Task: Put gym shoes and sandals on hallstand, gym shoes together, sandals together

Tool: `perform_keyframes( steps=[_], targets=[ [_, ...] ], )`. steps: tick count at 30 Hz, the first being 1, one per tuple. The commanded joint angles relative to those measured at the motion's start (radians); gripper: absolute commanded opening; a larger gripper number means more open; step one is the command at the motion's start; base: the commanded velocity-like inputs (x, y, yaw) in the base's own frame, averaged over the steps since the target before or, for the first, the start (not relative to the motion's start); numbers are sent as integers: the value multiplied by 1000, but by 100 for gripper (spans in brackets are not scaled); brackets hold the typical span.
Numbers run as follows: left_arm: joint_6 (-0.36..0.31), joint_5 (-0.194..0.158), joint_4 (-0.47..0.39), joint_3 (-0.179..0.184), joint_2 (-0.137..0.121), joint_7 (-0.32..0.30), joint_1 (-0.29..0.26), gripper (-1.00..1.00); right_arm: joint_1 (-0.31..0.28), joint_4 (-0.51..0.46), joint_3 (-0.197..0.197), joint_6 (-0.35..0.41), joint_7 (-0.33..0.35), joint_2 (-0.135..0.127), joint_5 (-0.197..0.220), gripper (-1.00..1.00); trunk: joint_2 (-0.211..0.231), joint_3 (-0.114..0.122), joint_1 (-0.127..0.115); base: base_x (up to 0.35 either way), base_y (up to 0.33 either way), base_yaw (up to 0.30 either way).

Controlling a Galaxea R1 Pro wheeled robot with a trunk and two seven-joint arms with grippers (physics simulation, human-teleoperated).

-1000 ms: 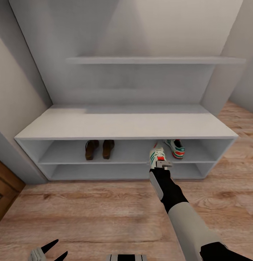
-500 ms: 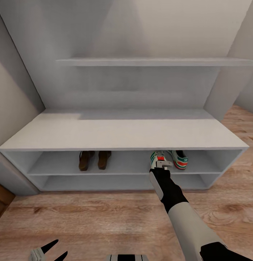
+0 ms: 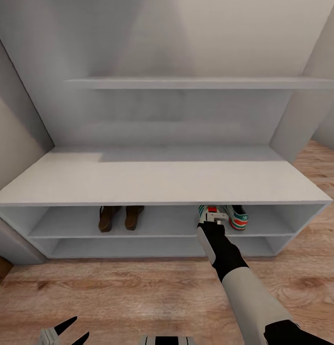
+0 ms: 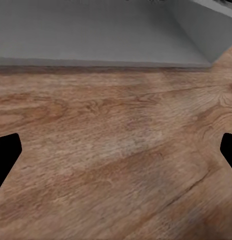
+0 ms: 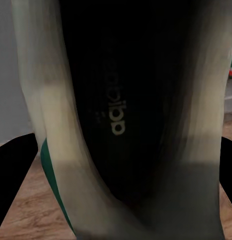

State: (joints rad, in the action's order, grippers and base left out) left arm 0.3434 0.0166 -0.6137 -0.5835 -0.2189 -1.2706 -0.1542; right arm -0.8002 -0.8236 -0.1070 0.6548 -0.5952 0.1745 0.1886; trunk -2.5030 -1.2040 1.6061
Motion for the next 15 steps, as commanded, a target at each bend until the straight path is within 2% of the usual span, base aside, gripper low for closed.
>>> perform_keyframes(
  steps=[1, 15],
  targets=[
    [5, 2, 0, -4, 1, -4, -1, 100, -1, -1, -2, 2, -9, 0, 9, -100, 0, -1, 0, 139, -72, 0],
    [5, 2, -1, -1, 1, -4, -1, 100, -1, -1, -1, 2, -9, 0, 9, -100, 0, -1, 0, 26, -14, 0]
  ],
)
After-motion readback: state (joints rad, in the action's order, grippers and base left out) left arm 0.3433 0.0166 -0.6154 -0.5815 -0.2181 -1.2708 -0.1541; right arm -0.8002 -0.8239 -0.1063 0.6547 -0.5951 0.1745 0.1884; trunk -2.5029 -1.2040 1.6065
